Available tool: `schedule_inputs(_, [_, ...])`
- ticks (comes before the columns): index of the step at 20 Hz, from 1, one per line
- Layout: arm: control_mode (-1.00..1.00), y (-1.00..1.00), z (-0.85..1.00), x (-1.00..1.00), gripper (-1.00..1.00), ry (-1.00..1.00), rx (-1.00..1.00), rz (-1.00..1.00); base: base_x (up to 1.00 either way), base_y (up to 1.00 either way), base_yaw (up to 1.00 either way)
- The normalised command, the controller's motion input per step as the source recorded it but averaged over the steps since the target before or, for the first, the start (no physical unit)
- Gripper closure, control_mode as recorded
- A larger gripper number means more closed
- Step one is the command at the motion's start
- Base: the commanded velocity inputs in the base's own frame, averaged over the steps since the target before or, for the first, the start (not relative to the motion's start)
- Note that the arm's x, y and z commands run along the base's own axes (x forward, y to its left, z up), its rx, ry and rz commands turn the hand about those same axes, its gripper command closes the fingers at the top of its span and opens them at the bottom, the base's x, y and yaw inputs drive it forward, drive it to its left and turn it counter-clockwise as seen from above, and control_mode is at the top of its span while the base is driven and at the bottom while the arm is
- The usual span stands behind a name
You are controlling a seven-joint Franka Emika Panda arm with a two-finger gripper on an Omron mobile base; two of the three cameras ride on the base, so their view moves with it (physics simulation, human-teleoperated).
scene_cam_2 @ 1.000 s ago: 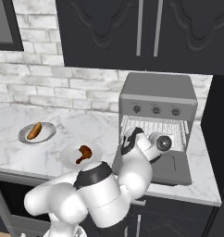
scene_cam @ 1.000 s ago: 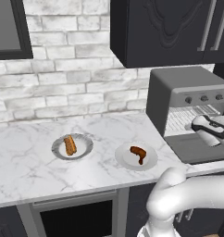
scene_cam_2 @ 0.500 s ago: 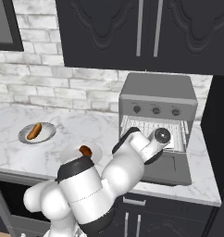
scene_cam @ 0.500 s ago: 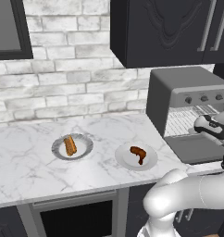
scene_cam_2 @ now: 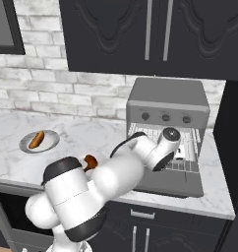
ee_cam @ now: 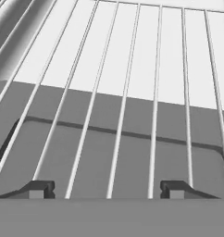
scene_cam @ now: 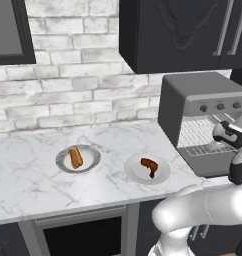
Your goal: Open the toaster oven door. Place the hotdog bun on the top rack in the toaster oven and place the chicken drumstick on the bottom rack.
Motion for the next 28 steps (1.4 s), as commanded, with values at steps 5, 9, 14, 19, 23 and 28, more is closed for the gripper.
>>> schedule_inputs(5, [-1.00, 0.24, -1.00, -1.00, -1.00, 0.28, 0.00, 0.01, 0.00, 0.00, 0.00])
schedule_inputs(9, [-1.00, 0.20, -1.00, -1.00, -1.00, 0.28, 0.00, 0.01, 0.00, 0.00, 0.00])
schedule_inputs(14, [-1.00, 0.03, 0.10, -0.48, -1.00, 0.12, 0.00, 0.01, 0.00, 0.00, 0.00])
schedule_inputs(19, [-1.00, 0.06, 1.00, -0.60, -1.00, 0.00, 0.00, 0.00, 0.00, 0.00, 0.00])
schedule_inputs(23, [-1.00, 0.46, 0.81, -0.16, -1.00, 0.02, 0.05, 0.00, 0.00, 0.00, 0.00])
schedule_inputs(28, [-1.00, 0.93, 0.44, 0.00, -1.00, 0.01, 0.01, -0.01, 0.00, 0.00, 0.00])
